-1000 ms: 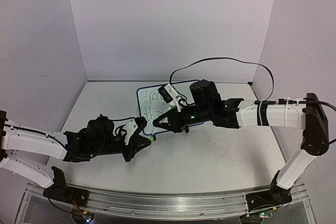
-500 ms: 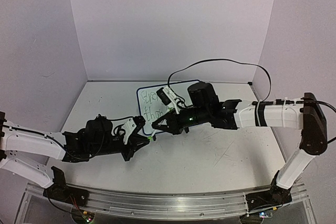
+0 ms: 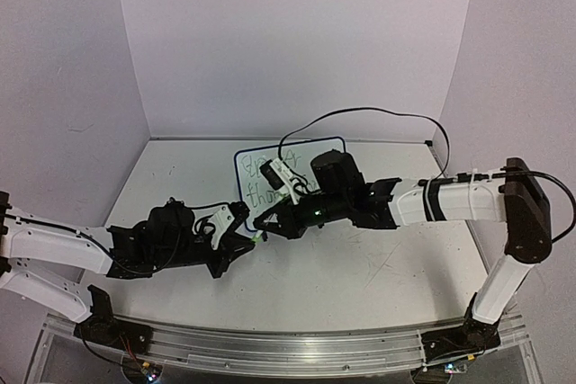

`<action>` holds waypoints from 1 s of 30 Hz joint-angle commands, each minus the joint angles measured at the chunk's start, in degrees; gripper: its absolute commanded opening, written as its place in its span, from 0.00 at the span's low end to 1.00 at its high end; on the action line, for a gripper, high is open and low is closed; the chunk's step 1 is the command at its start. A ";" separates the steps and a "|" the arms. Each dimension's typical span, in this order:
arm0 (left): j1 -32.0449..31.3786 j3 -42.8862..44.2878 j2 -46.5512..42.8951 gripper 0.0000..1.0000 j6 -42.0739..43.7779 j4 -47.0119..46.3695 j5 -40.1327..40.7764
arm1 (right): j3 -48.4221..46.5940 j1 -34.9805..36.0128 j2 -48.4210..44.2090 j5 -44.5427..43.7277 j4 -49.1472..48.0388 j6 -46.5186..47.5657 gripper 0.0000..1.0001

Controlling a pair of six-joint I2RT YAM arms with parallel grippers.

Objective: Write a sentence on the whiteboard
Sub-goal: Insert the whiteboard marker without the cap into the pen cap.

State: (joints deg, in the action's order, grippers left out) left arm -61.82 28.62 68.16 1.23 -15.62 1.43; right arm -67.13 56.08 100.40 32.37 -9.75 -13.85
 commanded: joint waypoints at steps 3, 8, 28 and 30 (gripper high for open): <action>0.04 2.97 -0.86 0.00 -2.74 -4.34 5.83 | 0.29 2.82 4.44 -3.00 -3.89 -4.29 0.00; -0.13 4.80 -0.39 0.00 -1.53 -5.06 8.26 | -1.09 4.90 9.01 -2.55 -5.40 -6.25 0.00; -0.84 4.02 -3.95 0.00 -1.27 -11.35 3.04 | -0.08 3.42 9.04 9.14 -8.04 -3.02 0.00; -1.12 4.49 -2.94 0.00 -3.48 -14.62 4.29 | -0.24 4.87 9.53 6.35 -8.78 -3.51 0.00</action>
State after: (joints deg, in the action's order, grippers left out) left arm -61.95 28.45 67.02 0.39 -9.32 5.75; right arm -67.79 56.79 109.17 35.85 -20.79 -18.45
